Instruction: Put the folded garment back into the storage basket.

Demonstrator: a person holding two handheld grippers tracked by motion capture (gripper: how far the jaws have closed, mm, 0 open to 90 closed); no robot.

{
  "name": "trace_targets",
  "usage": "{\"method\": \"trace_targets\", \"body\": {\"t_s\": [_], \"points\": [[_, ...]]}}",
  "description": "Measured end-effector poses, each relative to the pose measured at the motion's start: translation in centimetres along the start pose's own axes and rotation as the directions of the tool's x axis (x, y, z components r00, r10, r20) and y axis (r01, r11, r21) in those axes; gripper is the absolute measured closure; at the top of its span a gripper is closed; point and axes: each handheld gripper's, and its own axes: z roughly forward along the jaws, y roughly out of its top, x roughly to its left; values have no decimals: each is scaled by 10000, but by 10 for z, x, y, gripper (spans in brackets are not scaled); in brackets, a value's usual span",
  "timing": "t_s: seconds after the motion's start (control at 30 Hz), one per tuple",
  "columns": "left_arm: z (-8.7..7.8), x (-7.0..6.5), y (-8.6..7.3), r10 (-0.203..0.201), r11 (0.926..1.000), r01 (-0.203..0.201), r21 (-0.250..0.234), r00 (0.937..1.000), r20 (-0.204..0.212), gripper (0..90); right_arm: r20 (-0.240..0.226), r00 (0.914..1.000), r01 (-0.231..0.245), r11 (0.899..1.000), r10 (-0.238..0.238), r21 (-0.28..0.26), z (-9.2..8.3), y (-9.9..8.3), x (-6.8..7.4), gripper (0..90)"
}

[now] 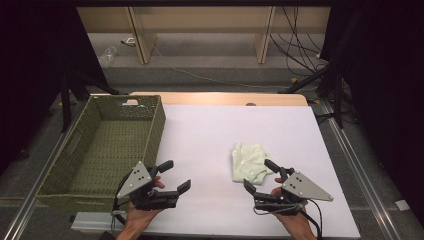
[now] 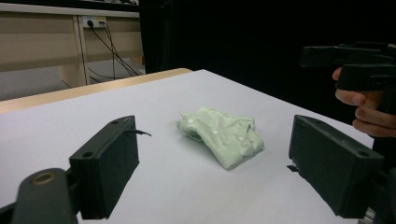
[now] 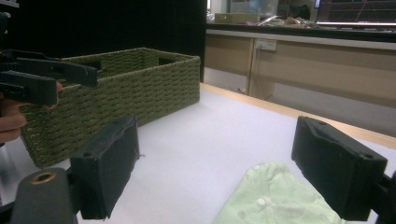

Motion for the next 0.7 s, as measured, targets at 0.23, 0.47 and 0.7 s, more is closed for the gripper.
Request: {"method": "trace_targets", "body": {"t_s": [0.23, 0.47, 0.7], "points": [[3, -1, -1, -122, 9996, 125, 238, 9999, -95, 153, -32, 10000, -13, 10000, 13, 82, 0, 0, 0, 161], [7, -2, 0, -211, 9987, 216, 470, 9997, -106, 153, -21, 10000, -65, 10000, 65, 51, 0, 0, 0, 161], [14, -6, 3, -316, 9973, 313, 666, 9995, 43, 153, 18, 9999, -132, 9999, 131, 62, 1, 0, -1, 162]]}}
